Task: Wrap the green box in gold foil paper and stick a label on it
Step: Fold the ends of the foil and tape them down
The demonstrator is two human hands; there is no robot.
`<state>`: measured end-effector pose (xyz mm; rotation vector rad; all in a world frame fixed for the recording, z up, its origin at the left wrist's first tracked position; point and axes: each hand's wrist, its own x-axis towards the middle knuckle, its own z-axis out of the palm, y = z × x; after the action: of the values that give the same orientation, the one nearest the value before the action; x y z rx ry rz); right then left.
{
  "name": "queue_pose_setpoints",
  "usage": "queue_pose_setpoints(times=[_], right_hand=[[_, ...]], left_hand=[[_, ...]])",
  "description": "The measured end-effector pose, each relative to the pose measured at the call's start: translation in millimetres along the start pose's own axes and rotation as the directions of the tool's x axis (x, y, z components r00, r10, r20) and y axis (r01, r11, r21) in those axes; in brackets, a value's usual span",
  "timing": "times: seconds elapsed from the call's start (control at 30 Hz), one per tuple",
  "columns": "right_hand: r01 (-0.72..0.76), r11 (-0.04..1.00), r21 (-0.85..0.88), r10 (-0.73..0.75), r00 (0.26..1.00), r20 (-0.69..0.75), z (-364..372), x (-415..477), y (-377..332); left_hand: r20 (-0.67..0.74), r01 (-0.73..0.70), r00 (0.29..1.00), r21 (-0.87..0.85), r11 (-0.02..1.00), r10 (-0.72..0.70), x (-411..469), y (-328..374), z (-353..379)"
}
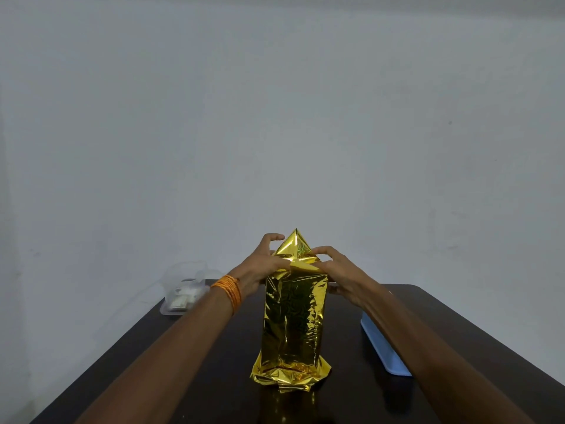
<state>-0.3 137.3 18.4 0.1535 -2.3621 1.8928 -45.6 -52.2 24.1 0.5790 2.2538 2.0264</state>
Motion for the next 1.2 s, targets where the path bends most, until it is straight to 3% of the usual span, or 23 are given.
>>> queue_pose_setpoints(times=[0.13,0.5,0.73,0.93,1.2], right_hand=[[-0.026,0.999,0.018,0.026,1.000,-0.002,-1.7,0.3,1.6],[-0.032,0.996,0.085,0.032,0.999,-0.006,4.0,1.8,0.4],[-0.020,0.997,0.068,0.022,0.999,-0.030,0.9,0.4,1.1],[0.004,0.997,0.075,-0.003,1.000,-0.018,0.2,-0.3,-4.6],[0.015,1.000,0.005,-0.013,0.965,-0.264,-36.7,-15.0,-4.0]], left_hand=[[-0.002,0.080,0.997,-0.083,0.993,-0.080,5.0,0.9,3.0],[-0.007,0.028,1.000,-0.094,0.995,-0.029,-2.5,1.6,-3.3],[-0.206,-0.045,0.979,-0.165,0.985,0.010,-13.9,-11.8,-9.2],[-0.374,-0.252,0.890,0.072,0.965,0.260,-24.6,25.8,-8.7],[-0.233,-0.467,0.795,0.355,0.810,0.560,-33.8,89.2,52.0]])
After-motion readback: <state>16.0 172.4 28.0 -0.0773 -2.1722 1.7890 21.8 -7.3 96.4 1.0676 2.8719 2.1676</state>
